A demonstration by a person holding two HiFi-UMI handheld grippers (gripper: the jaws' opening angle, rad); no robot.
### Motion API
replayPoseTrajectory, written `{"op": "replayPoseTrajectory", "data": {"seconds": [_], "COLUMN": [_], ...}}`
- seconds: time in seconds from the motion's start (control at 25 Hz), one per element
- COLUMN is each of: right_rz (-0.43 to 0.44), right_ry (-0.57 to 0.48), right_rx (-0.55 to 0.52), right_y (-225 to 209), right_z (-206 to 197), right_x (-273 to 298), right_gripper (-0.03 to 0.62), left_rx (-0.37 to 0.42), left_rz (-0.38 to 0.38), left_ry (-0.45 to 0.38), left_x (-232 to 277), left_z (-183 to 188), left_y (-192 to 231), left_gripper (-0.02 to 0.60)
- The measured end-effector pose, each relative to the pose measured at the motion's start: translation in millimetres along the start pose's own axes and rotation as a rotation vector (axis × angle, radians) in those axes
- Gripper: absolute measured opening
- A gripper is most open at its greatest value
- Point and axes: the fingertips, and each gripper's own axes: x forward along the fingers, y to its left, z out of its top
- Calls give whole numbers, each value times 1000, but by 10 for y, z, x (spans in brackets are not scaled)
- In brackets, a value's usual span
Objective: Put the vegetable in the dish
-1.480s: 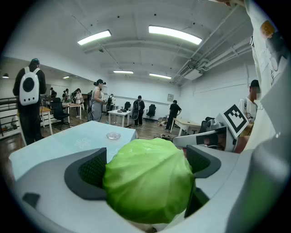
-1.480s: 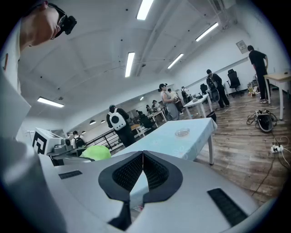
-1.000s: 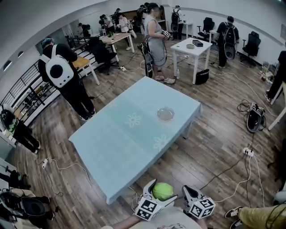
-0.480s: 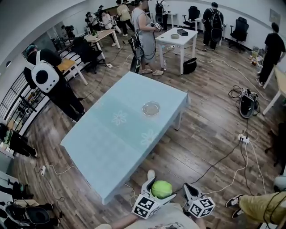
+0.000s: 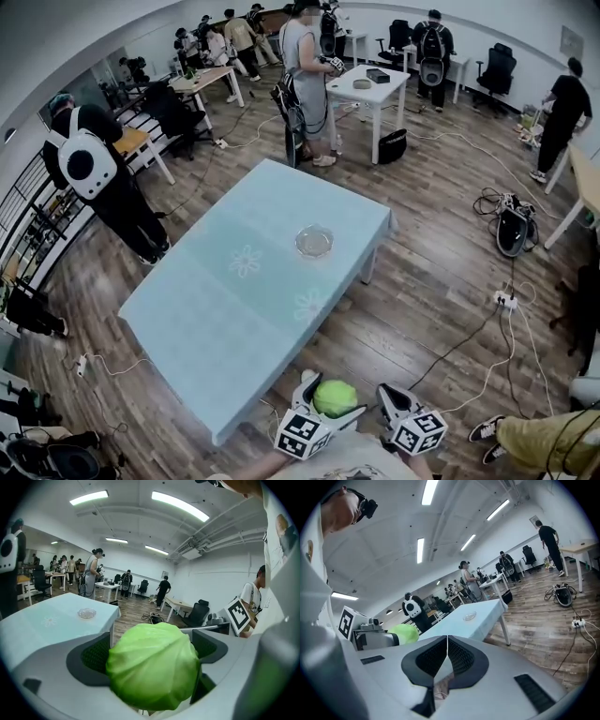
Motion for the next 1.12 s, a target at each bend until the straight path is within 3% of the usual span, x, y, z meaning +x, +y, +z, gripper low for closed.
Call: {"op": "replayPoseTrajectory", "data": {"seconds": [0.48, 0.72, 0.92, 1.12], "right_rz": [51, 78, 116, 204], "right_ry": [42, 82, 159, 252], "right_rx": [-79, -120, -159, -223], "right_y": [165, 393, 535, 858], "right_z": [684, 966, 979, 849], "right_x": [1419, 2237, 2759, 3260], "right_gripper": [25, 25, 25, 25], "left_rx": [-53, -97, -152, -250], "left_rz": [41, 82, 123, 219], "left_ry": [-61, -108, -139, -177], "left_x": [204, 150, 84, -172], "left_z": [532, 885, 874, 679], "left_y": [1317, 2189, 2646, 3130], "left_gripper": [552, 552, 552, 552]}}
